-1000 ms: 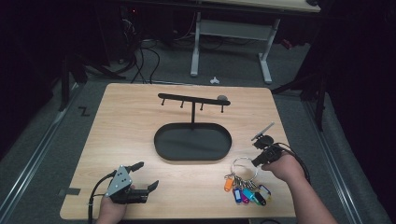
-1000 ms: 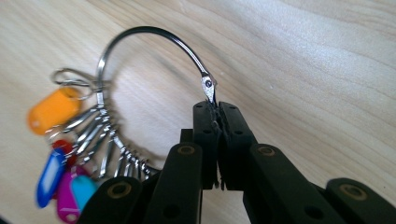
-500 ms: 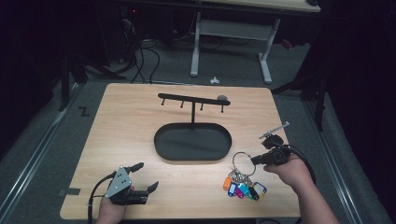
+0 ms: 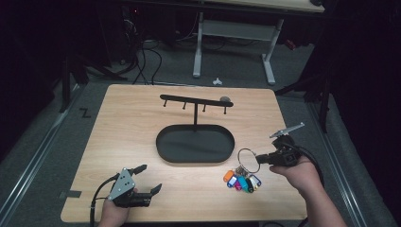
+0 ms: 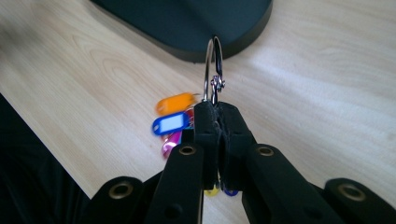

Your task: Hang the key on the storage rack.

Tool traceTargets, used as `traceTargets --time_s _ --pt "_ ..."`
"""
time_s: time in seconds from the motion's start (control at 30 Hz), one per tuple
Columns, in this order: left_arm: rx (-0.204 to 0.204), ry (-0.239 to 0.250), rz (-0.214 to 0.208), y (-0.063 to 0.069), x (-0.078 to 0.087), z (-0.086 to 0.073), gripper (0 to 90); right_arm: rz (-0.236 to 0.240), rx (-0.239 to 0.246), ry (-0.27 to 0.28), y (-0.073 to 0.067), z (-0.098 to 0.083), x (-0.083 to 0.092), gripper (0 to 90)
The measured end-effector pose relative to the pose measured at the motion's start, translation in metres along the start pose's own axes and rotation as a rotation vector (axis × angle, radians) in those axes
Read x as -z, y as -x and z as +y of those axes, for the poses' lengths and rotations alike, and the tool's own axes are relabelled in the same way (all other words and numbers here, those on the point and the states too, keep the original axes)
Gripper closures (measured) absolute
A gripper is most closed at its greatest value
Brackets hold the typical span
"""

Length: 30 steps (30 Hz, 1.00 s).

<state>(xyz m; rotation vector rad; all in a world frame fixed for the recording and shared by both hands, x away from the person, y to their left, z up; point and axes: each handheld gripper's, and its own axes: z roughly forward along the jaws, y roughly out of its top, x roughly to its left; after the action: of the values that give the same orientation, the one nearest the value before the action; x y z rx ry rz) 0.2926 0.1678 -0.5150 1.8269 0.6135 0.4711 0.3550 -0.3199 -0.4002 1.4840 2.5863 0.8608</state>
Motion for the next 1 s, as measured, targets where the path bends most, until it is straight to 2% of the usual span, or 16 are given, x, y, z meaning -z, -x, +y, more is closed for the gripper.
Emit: traceTargets --time_s 0.43,0.77,1.0 --pt "0.008 0.008 0.008 -0.003 0.006 -0.001 15.0 -0.043 0.044 0.101 -0.012 0.027 0.029 88.0" --pt "0.008 0.009 0.009 -0.003 0.008 -0.001 15.0 -0.093 0.068 0.152 -0.020 0.045 0.048 88.0" --pt "0.008 0.003 0.003 -0.002 0.006 -0.002 15.0 -0.118 0.092 0.240 -0.029 0.056 0.061 88.0"
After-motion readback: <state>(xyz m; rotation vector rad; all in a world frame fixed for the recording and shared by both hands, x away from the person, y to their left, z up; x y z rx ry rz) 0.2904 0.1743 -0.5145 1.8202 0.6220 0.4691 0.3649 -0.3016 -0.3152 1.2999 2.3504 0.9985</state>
